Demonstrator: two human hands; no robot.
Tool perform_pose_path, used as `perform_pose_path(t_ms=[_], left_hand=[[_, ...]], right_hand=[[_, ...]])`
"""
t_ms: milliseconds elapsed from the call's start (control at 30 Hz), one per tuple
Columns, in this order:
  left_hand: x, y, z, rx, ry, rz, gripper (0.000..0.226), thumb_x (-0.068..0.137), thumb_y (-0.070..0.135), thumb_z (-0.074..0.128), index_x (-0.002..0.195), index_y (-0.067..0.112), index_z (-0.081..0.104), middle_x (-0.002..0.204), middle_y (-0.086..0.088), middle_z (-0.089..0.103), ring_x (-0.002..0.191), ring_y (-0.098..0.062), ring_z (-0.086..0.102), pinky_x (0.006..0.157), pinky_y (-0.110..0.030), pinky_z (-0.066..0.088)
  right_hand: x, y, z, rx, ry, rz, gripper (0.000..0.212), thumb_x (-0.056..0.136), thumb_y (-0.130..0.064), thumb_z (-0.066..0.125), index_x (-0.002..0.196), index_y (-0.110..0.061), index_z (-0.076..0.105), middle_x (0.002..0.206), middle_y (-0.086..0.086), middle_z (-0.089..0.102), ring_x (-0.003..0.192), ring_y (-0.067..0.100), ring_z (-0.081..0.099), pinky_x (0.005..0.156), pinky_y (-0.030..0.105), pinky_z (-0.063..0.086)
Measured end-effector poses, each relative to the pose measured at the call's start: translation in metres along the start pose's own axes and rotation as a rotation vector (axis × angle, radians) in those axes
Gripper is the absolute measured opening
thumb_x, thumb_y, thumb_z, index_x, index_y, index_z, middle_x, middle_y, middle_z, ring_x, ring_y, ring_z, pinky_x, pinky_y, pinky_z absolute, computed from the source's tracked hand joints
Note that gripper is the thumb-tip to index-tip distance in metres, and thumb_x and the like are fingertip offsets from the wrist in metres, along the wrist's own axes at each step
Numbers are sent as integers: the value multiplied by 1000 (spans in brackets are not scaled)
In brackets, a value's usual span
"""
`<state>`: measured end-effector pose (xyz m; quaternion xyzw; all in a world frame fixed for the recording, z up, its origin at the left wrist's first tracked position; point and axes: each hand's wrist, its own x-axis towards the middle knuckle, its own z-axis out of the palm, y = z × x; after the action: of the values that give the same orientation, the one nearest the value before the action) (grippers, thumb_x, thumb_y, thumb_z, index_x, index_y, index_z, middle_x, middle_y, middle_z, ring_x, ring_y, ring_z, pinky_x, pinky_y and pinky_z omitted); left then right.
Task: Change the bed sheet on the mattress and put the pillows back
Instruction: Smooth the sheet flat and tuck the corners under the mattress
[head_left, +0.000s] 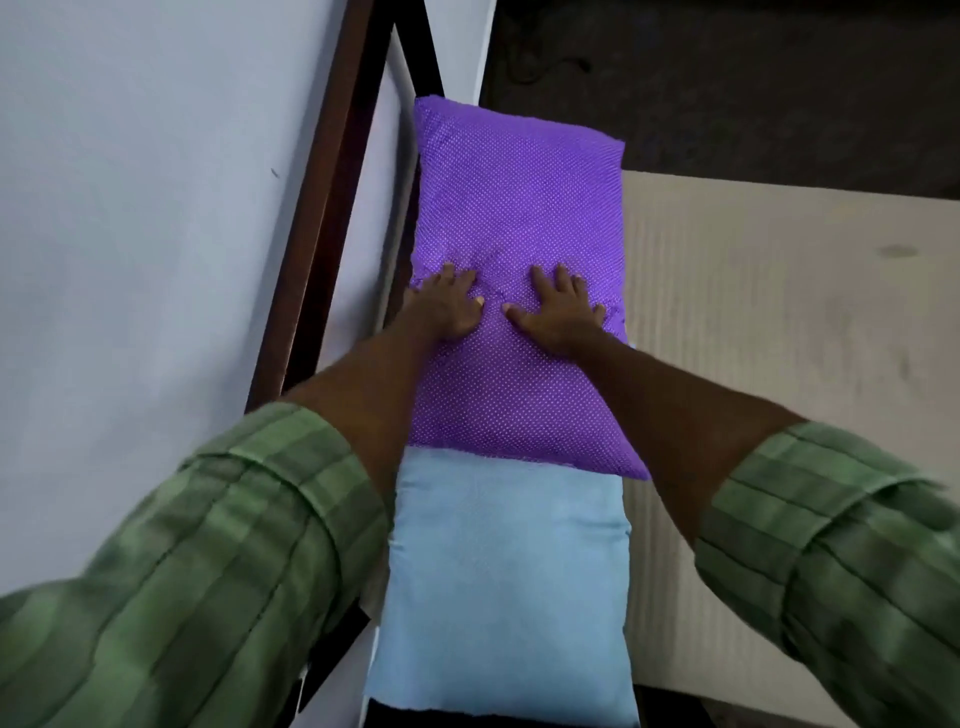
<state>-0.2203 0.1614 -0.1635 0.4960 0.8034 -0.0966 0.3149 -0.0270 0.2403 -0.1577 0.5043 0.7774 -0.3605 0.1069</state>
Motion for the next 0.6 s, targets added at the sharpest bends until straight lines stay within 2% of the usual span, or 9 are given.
perform_pose_path(t_ms=[67,167,333,467,600], left_hand=[[1,0,26,-55,-3,-31,64,106,51,28,163,25,14,171,-15,4,156,-38,11,124,-60,10],[17,2,34,-46,-10,-30,59,109,46,24,163,27,13,171,-14,2,156,-35,10,123,-62,9],[49,8,37,51,-107,-61,60,108,46,22,164,29,9,171,-12,-3,157,-34,6,121,-65,5],[23,17,40,54,40,-91,60,107,44,27,163,29,12,171,-11,4,156,-32,11,121,-63,8],[-15,23,28,-26,234,-50,55,108,42,29,160,23,25,168,-13,18,152,-33,23,119,-61,15]], right_hand=[[7,5,13,-38,-107,12,97,84,-87,44,162,-41,11,173,0,-2,158,30,0,116,74,6],[27,6,14,-78,-188,38,102,81,-91,41,163,-39,8,173,2,-4,158,34,-2,115,77,4],[41,12,32,-107,-197,79,100,84,-90,34,163,-39,1,172,-3,-13,158,29,-10,115,76,-1],[26,17,41,-75,-88,43,98,84,-90,32,163,-41,1,171,-4,-15,158,27,-13,115,73,-4],[2,20,24,-63,-10,-35,87,92,-82,30,163,-40,3,172,0,-12,158,29,-11,118,69,-4]])
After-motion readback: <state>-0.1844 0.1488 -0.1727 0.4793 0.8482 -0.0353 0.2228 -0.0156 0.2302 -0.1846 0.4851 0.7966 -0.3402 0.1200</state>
